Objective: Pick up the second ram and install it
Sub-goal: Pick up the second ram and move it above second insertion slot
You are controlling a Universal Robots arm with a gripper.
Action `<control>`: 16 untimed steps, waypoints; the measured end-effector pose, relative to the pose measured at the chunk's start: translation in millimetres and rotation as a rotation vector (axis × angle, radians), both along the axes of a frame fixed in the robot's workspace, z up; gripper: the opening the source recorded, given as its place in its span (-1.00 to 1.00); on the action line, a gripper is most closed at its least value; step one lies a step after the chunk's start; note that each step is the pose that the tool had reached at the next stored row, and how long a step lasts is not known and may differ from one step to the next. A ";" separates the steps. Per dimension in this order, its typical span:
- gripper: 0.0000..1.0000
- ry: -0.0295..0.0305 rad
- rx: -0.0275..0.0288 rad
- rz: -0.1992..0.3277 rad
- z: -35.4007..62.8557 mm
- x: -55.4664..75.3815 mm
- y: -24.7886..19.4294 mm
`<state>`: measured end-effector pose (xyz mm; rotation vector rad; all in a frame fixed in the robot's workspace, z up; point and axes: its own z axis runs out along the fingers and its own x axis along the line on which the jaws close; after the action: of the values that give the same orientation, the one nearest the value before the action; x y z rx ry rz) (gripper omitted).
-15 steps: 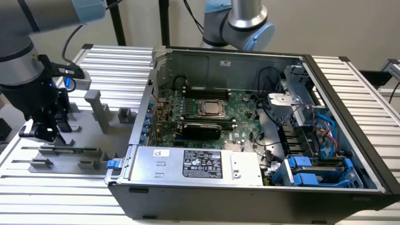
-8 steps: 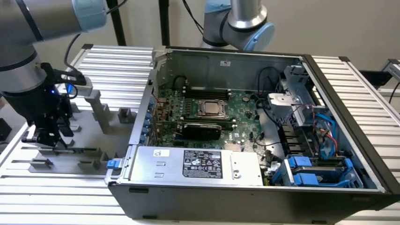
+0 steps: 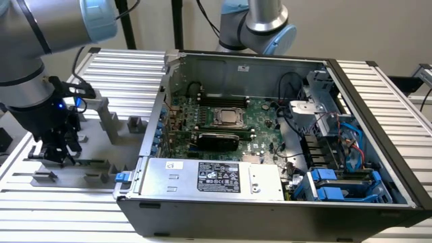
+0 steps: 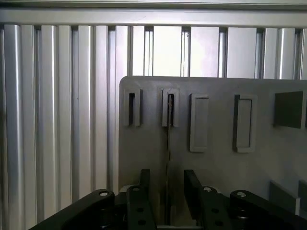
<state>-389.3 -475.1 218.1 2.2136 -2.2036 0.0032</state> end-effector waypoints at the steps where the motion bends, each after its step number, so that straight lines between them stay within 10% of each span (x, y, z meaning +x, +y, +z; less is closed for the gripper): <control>1: -0.16 0.0000 0.0001 0.000 -1.9 0.0 0.0; 16: -0.16 0.0004 0.0099 -0.002 -20.2 4.3 0.0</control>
<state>-385.0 -475.2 197.9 2.2163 -2.2104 -0.0082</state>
